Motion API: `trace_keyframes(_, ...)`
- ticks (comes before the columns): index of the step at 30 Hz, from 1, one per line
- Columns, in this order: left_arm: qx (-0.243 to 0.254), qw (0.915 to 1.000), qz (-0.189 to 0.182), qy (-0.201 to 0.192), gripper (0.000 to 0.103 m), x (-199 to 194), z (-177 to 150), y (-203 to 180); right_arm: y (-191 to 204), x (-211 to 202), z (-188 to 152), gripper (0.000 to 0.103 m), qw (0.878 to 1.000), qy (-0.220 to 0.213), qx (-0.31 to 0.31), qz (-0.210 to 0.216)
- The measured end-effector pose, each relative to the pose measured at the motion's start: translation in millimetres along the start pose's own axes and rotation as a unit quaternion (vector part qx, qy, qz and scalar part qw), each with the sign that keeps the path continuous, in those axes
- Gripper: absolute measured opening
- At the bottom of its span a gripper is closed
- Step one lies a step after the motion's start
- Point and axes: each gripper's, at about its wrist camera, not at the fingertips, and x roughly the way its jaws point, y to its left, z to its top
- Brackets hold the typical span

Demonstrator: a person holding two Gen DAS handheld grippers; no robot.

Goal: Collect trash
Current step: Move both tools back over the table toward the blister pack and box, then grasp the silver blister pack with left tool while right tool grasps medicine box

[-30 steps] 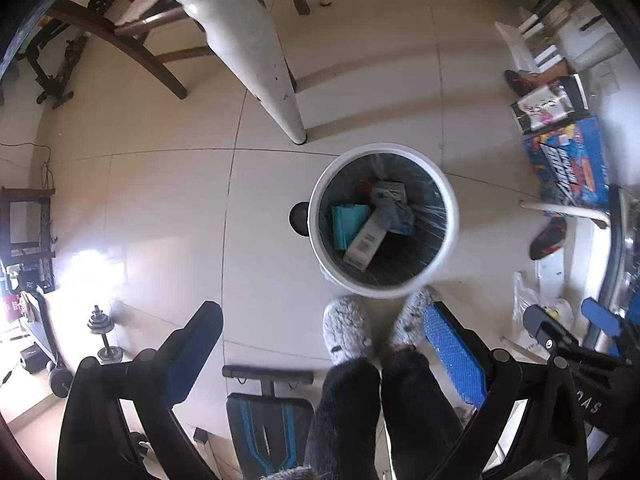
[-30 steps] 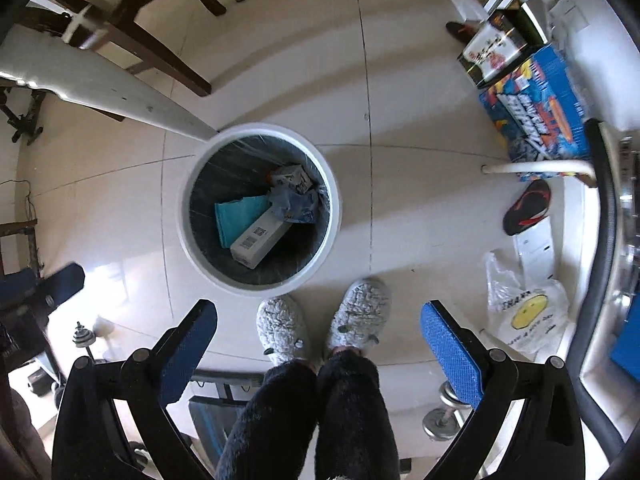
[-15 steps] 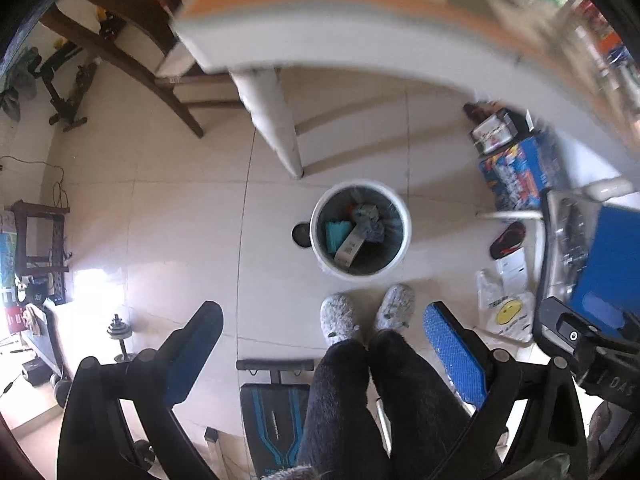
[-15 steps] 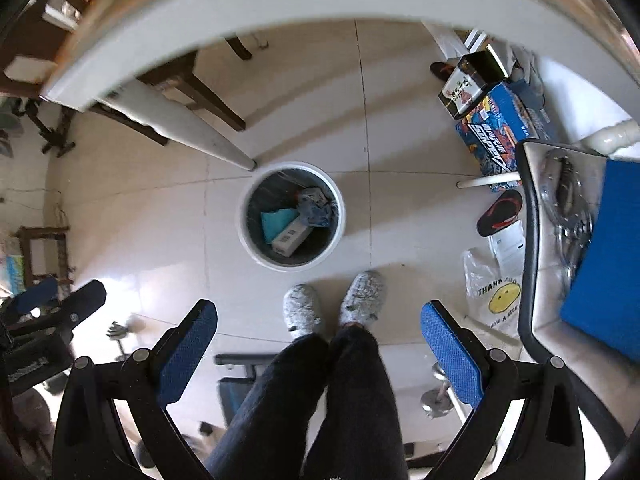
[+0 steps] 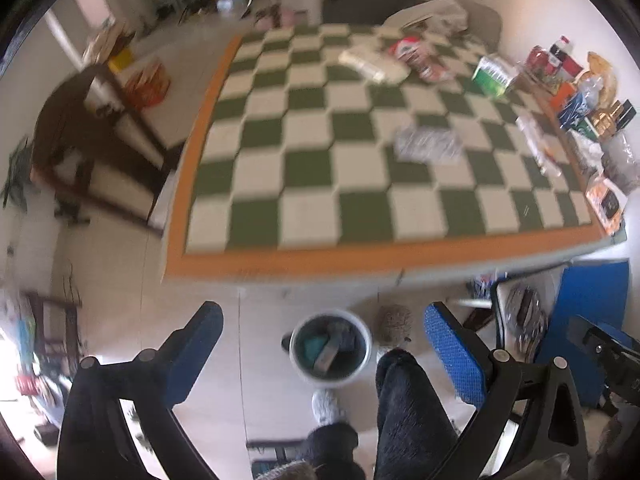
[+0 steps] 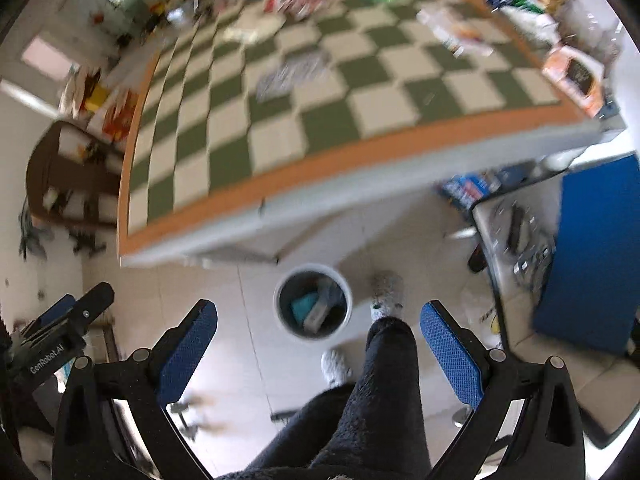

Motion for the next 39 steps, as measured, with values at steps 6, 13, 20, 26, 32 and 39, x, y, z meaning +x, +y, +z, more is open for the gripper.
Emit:
trace_keyframes(6, -0.055, 0.9962, -0.035, 0.057, 0.103, 60, 96, -41, -72, 8, 122, 0.103, 0.998, -0.013, 0.044, -0.031)
trace_keyframes(13, -0.233, 0.9484, -0.097, 0.192, 0.102, 174, 159, -74, -166, 88, 257, 0.103, 0.992, 0.027, 0.090, -0.084)
trace_keyframes(20, -0.363, 0.8936, -0.082, 0.251, 0.102, 247, 180, -79, -201, 172, 333, 0.103, 0.987, 0.058, 0.086, -0.119)
trace_keyframes(26, -0.338, 0.9130, -0.027, 0.227, 0.084, 250, 193, -92, -203, 217, 365, 0.102, 0.987, 0.074, 0.064, -0.124)
trace_keyframes(32, -0.055, 0.9796, -0.027, 0.192, 0.083, 248, 215, -176, -182, 216, 360, 0.079, 0.991, 0.067, 0.009, -0.112)
trace_keyframes(39, -0.151, 0.9682, -0.063, 0.189, 0.084, 227, 188, -144, -170, 216, 329, 0.080, 0.988, 0.142, -0.014, -0.053)
